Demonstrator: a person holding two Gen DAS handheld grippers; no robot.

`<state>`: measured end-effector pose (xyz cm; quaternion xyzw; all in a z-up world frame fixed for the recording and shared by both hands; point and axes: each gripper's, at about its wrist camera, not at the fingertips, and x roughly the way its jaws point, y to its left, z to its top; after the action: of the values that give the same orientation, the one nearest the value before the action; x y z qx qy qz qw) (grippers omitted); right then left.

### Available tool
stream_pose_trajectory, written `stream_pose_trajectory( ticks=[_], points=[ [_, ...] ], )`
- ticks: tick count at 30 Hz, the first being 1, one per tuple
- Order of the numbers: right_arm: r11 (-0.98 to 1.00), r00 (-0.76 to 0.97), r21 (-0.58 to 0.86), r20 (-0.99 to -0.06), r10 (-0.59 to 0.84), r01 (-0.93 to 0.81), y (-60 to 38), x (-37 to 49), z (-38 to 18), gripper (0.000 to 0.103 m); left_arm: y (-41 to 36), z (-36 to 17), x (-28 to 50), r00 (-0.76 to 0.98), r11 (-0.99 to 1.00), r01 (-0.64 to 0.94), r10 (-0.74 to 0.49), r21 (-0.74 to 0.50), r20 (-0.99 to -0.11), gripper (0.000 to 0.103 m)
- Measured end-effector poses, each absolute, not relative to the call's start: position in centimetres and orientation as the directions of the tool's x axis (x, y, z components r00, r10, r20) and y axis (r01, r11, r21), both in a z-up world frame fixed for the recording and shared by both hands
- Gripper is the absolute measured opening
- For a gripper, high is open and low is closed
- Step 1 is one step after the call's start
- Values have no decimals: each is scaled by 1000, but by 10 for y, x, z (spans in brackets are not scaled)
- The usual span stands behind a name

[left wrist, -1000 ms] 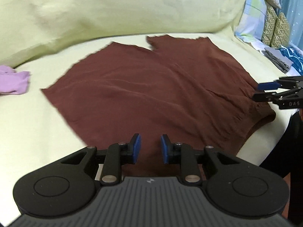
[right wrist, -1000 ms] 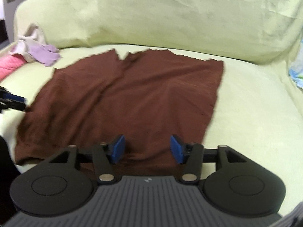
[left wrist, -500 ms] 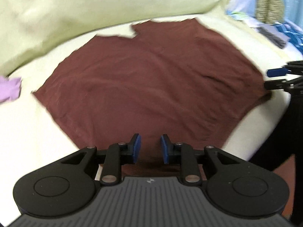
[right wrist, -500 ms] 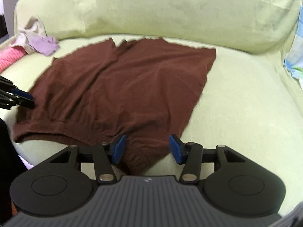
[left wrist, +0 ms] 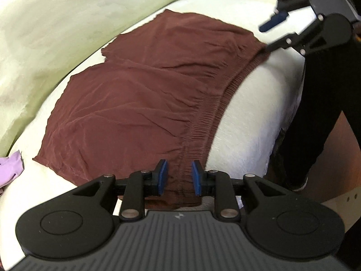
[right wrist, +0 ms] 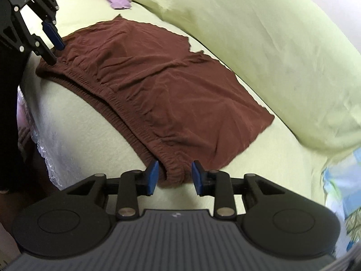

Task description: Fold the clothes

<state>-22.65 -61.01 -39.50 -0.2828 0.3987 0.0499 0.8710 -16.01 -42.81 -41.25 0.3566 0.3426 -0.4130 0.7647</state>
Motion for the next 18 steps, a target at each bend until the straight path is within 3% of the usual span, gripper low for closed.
stream_pose_trajectory(
  ticks=[10, 12, 16, 18],
  points=[
    [768, 664, -521, -727, -173, -371, -606, -223, -408, 26, -440, -429, -173, 464, 377, 865, -353, 331, -813, 25],
    [770, 661, -515, -731, -167, -376, -607, -223, -409, 17, -440, -430, -173, 465, 386, 863, -354, 326, -811, 18],
    [759, 671, -526, -724, -162, -385, -607, -220, -410, 13, -438, -431, -174, 466, 400, 860, -358, 318, -809, 17],
    [746, 674, -535, -721, -160, -397, -607, -221, -412, 6, -437, -430, -174, 462, 396, 862, -360, 316, -810, 14]
  ],
)
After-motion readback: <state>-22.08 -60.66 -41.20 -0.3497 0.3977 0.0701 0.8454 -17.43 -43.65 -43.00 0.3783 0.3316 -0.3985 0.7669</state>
